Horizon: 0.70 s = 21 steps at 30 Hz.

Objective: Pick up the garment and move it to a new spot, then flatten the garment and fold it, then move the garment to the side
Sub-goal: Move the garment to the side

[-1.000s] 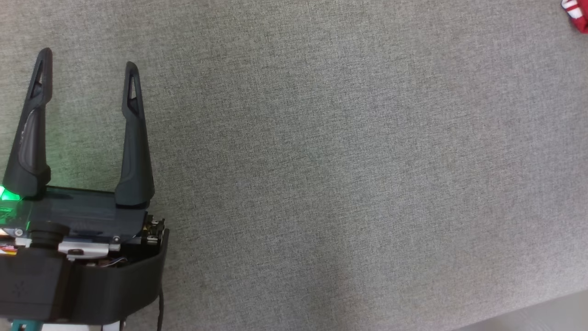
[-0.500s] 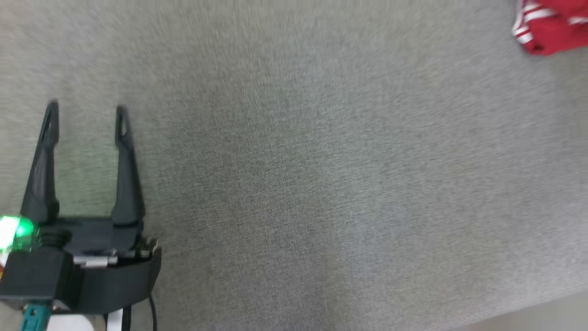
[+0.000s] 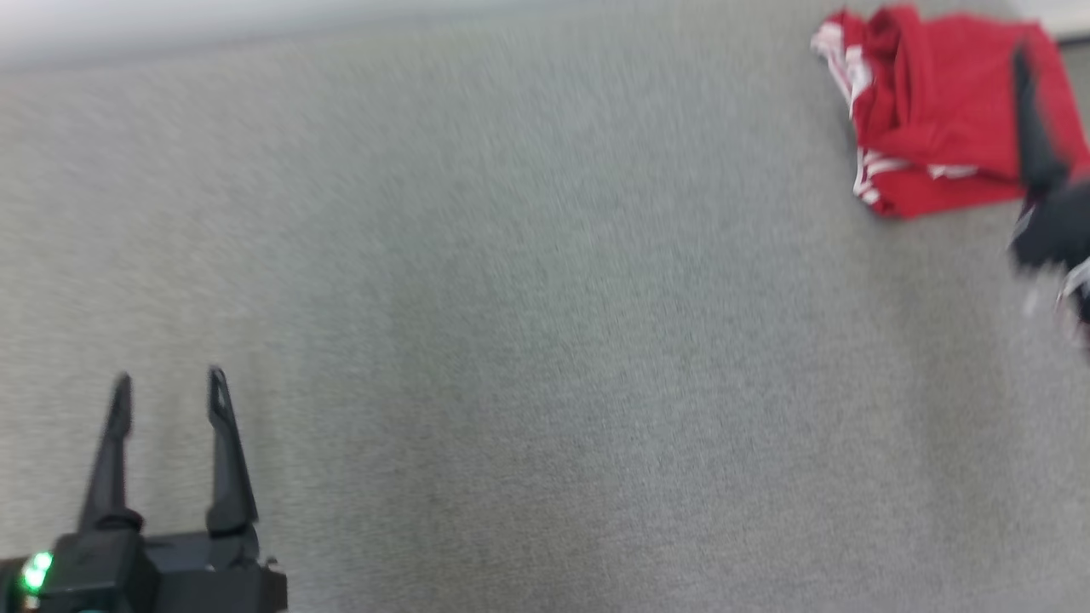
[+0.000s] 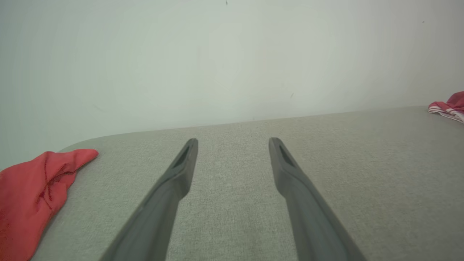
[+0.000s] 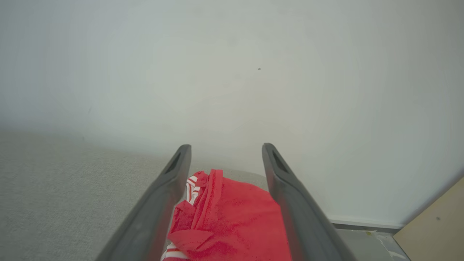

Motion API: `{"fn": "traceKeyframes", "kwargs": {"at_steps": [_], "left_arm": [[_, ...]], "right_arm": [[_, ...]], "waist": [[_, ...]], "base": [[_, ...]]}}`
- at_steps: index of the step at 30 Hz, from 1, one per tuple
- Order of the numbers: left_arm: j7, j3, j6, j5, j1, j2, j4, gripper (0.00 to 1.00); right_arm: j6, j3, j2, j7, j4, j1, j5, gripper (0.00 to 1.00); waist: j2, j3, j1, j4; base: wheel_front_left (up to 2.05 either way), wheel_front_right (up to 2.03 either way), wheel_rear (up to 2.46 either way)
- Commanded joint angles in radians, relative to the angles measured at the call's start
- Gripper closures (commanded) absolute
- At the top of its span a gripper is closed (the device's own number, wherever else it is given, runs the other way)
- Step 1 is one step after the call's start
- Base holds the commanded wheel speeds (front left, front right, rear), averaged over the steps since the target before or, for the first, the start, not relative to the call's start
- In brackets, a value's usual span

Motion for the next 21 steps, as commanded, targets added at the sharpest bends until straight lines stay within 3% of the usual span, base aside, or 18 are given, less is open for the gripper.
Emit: {"fn": "traceKeyframes", "kwargs": {"at_steps": [1,12,17,21], "left_arm": [[-0.003,-0.003,-0.004,-0.016,0.025,-0.008,0.019,0.00],[-0.003,-0.025,-0.031,-0.056,0.074,-0.015,0.113,0.00],[-0.002,-0.012,-0.024,-0.075,0.108,-0.011,0.125,0.00],[0.006,-0.007,-0.016,-0.078,0.128,-0.003,0.135,0.00]], "right_arm": [[-0.003,-0.045,0.019,-0.004,-0.046,0.091,-0.014,0.00],[-0.003,-0.359,0.276,0.050,-0.389,0.633,-0.102,0.00],[-0.003,-0.432,0.405,0.091,-0.534,0.788,-0.133,0.00],[-0.003,-0.447,0.468,0.111,-0.609,0.859,-0.167,0.00]], "waist": [[0.0002,-0.175,0.0004,0.087],[0.0002,-0.318,0.0004,0.156],[0.0002,-0.354,0.0004,0.165],[0.0002,-0.371,0.0004,0.165]], "base": [[0.00,0.00,0.00],[0.00,0.00,0.00],[0.00,0.00,0.00],[0.00,0.00,0.00]]}}
